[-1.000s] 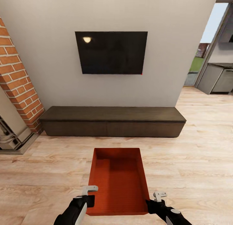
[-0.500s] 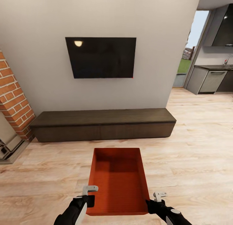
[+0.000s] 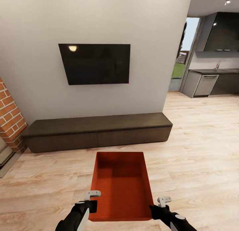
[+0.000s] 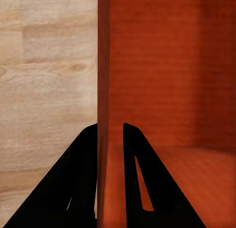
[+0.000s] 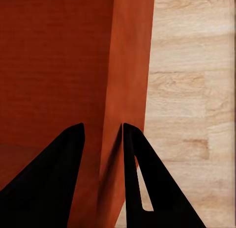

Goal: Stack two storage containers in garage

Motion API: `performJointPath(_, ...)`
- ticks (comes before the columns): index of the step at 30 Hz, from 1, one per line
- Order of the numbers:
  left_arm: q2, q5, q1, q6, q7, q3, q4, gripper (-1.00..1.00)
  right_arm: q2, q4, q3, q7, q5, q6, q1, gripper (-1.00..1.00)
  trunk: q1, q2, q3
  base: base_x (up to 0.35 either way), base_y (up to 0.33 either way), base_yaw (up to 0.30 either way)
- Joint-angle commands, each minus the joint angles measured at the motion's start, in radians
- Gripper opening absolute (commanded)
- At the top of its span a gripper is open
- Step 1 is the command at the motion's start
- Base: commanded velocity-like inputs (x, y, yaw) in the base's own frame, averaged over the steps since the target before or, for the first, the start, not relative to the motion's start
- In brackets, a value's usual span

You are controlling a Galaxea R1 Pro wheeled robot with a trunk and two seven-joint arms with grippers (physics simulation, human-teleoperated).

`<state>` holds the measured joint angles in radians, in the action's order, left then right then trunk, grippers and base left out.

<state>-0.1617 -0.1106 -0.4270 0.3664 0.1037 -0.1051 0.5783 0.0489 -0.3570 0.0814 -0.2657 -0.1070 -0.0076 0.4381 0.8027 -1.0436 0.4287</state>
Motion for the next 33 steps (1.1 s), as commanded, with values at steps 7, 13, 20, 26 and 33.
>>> performJointPath(7,-0.004,-0.027,0.000,0.006,0.002,-0.008,0.003,-1.00,0.000,0.001,0.008,-0.001,-0.012,-0.001,0.001,-1.00,-0.027,0.049,-0.031,0.000,0.000,-0.137)
performJointPath(13,-0.004,-0.027,0.000,0.006,0.002,-0.008,0.003,-1.00,0.000,0.001,0.008,-0.001,-0.012,-0.001,0.001,-1.00,-0.050,0.091,-0.059,0.000,0.000,-0.136)
performJointPath(20,-0.004,-0.027,0.000,0.006,0.002,-0.008,0.003,-1.00,0.000,0.001,0.008,-0.001,-0.011,0.000,0.001,-1.00,-0.077,0.140,-0.091,0.000,0.000,-0.136)
performJointPath(26,-0.004,-0.027,0.000,0.006,0.002,-0.008,0.003,-1.00,0.000,0.001,0.008,-0.001,-0.012,0.000,0.001,-1.00,-0.100,0.182,-0.119,0.000,0.000,-0.136)
performJointPath(33,-0.004,-0.027,0.000,0.006,0.002,-0.008,0.003,-1.00,0.000,0.001,0.008,-0.001,-0.012,0.000,0.001,-1.00,-0.127,0.231,-0.151,0.000,0.000,-0.131)
